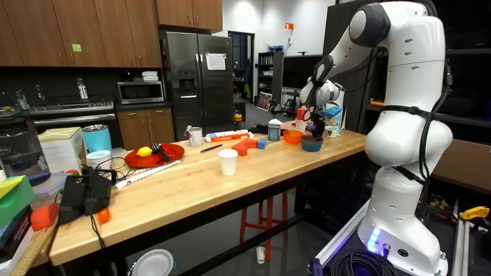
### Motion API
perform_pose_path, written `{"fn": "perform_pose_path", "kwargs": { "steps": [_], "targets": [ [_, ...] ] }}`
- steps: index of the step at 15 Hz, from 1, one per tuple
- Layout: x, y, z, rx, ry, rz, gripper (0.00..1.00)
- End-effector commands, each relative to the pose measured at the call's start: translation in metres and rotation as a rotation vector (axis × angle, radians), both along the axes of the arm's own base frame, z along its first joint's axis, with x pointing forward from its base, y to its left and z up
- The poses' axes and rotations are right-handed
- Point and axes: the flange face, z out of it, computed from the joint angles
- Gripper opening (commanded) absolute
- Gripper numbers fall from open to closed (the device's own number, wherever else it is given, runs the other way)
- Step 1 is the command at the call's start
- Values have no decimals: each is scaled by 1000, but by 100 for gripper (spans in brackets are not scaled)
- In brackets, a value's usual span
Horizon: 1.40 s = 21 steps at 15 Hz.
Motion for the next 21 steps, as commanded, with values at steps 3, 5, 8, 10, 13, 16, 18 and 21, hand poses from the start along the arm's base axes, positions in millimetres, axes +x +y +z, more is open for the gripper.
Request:
{"fn": "perform_pose_path", "kwargs": {
  "steps": [3, 5, 8, 10, 13, 16, 18, 21],
  "targets": [
    [5, -9, 24, -31, -12, 10, 1],
    [8, -12, 35, -53, -23, 17, 1],
    [14, -15, 48, -82, -35, 43, 1],
    [17, -15, 57, -105, -39, 57, 2],
    [14, -20, 79, -158, -54, 81, 2],
    [4, -32, 109, -216, -90, 90, 2],
    [-2, -40, 128, -241, -112, 87, 2],
    [-7, -51, 148, -253, -152, 82, 2]
  ]
}}
